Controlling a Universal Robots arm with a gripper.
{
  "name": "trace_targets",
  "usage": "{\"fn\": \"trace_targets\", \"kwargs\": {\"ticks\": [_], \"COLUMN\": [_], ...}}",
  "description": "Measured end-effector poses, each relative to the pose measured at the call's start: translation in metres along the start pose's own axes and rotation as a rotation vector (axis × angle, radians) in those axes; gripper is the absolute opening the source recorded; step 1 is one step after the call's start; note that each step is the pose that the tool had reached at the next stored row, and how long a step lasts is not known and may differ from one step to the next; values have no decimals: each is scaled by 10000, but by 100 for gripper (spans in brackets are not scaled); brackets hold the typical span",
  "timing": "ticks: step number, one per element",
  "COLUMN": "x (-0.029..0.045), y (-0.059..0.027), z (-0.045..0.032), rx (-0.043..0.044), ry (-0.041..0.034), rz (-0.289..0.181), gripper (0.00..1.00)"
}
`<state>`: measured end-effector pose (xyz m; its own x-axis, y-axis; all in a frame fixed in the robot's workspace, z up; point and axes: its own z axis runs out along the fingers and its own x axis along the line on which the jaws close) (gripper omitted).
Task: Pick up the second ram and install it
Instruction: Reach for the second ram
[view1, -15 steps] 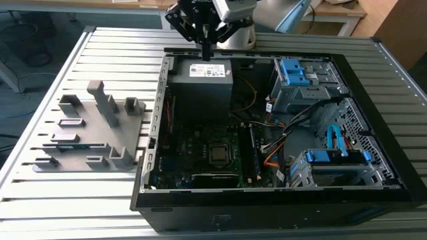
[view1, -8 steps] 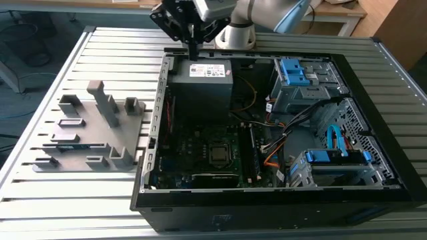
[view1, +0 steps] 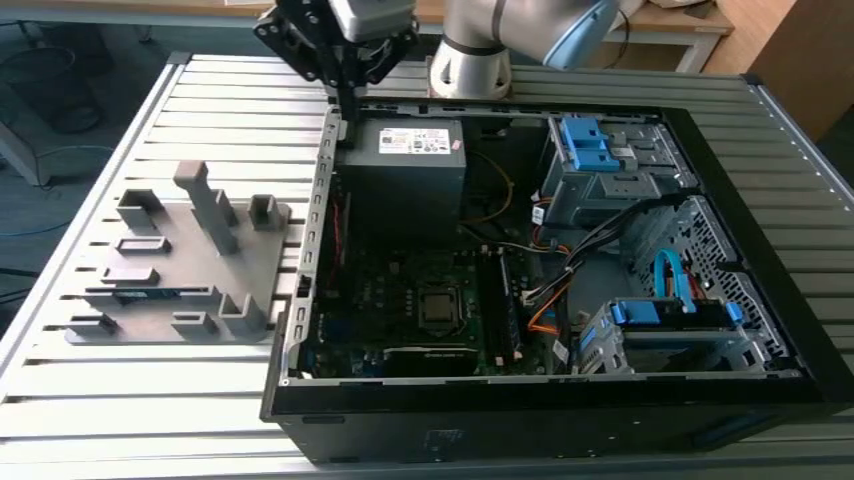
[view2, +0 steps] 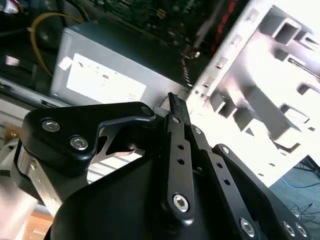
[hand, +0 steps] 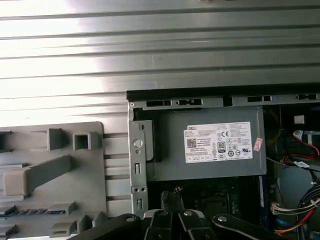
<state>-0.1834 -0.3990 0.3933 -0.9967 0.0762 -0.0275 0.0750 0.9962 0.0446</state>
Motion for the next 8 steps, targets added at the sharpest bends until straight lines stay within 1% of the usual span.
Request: {"fn": "trace_targets", "kwargs": {"ticks": [8], "x": [318], "y": [-30], "z": [-9], "rx": [-2], "ry": [-11], "rz": [-1], "gripper": [10]}}
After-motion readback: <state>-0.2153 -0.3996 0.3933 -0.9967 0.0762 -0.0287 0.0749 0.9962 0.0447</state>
